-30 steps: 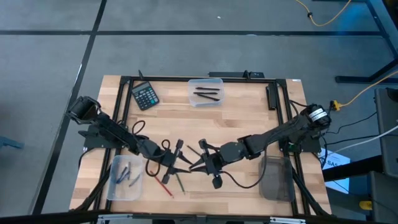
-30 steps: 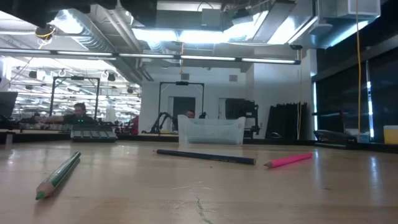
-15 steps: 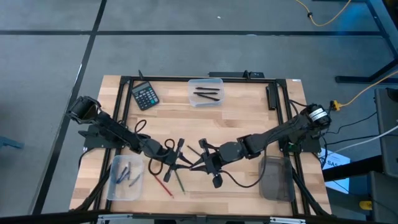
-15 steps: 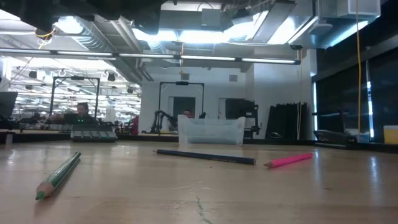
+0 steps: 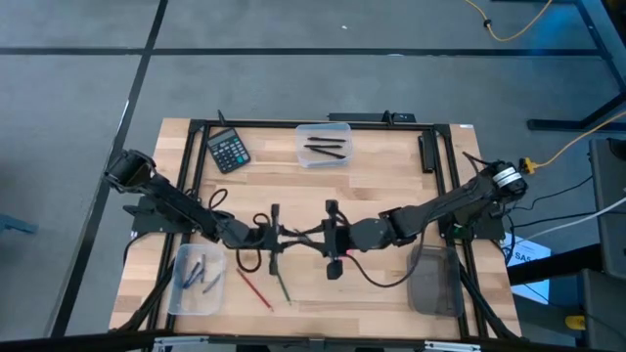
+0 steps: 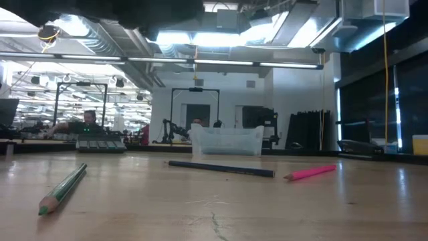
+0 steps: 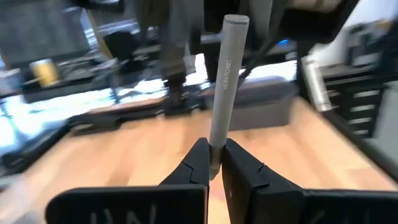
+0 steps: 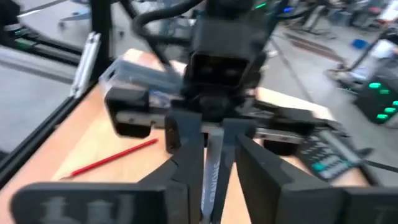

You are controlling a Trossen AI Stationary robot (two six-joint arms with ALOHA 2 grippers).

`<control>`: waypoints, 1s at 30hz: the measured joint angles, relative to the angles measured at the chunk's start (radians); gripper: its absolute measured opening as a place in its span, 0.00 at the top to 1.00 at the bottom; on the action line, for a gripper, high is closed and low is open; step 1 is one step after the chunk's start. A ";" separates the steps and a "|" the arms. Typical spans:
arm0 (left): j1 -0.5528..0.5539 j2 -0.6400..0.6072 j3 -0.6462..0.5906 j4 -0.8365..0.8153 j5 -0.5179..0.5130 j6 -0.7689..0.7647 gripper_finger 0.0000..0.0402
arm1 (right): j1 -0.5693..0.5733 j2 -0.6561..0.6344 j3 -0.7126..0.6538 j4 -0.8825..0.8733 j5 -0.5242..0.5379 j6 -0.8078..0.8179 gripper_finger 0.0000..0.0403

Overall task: Sort crayons/erasers/pens/pencils in bins
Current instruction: Put the gray crayon into the bottom transparent bin

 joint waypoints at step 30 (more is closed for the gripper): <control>-0.466 -0.435 0.000 -1.100 -0.035 -1.315 0.97 | -0.110 -0.019 0.002 -0.037 -0.168 -0.190 0.67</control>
